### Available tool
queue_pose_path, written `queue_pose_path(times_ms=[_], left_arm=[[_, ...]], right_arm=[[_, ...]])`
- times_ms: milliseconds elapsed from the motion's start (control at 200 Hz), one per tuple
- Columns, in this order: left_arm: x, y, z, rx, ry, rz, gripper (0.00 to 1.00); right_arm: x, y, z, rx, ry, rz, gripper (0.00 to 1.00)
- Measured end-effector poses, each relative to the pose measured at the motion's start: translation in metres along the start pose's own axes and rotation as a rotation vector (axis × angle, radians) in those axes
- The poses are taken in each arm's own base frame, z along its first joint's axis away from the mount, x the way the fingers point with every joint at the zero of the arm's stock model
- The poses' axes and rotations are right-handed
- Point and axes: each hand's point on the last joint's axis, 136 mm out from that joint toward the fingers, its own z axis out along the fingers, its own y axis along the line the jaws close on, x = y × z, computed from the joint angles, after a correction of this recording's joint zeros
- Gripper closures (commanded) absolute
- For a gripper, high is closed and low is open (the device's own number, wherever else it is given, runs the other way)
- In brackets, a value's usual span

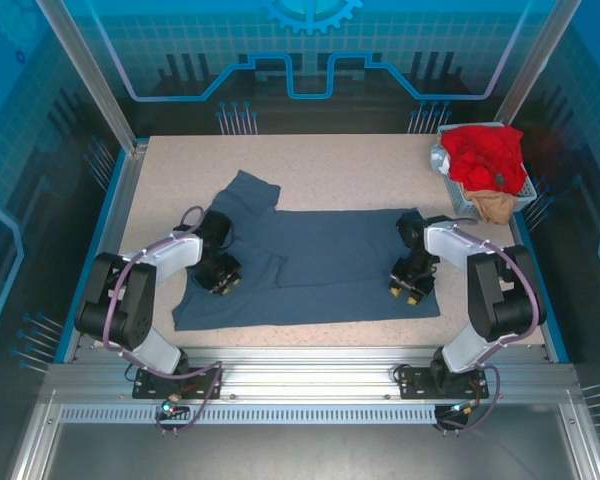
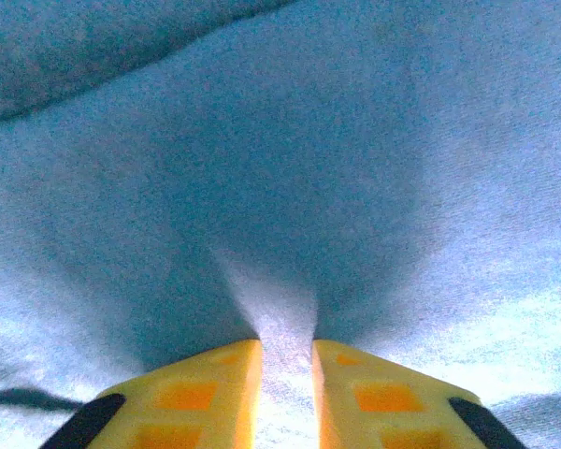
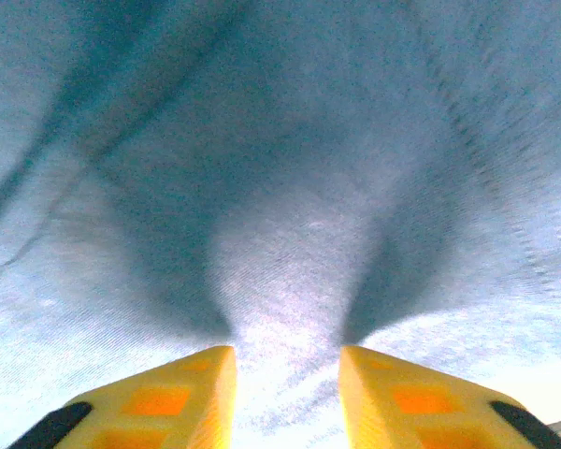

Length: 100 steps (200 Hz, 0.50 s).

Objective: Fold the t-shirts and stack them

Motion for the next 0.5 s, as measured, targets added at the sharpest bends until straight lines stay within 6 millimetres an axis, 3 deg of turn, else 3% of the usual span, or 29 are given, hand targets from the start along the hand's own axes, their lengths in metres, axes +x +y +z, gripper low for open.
queue_pose_path(times_ms=[95, 165, 350, 500], left_arm=[[-0.008, 0.0, -0.012, -0.034, -0.035, 0.001, 0.64], [-0.023, -0.018, -0.031, -0.009, -0.091, 0.024, 0.6], [-0.088, -0.116, -0.094, 0.176, -0.262, 0.104, 0.56], [-0.144, -0.183, -0.104, 0.264, -0.351, 0.16, 0.55]], right_arm=[[-0.013, 0.014, -0.027, -0.05, -0.094, -0.043, 0.5], [-0.027, 0.027, -0.054, -0.109, -0.188, -0.086, 0.47], [-0.07, 0.058, -0.11, -0.222, -0.388, -0.174, 0.53], [-0.125, 0.071, -0.122, -0.22, -0.472, -0.176, 0.54]])
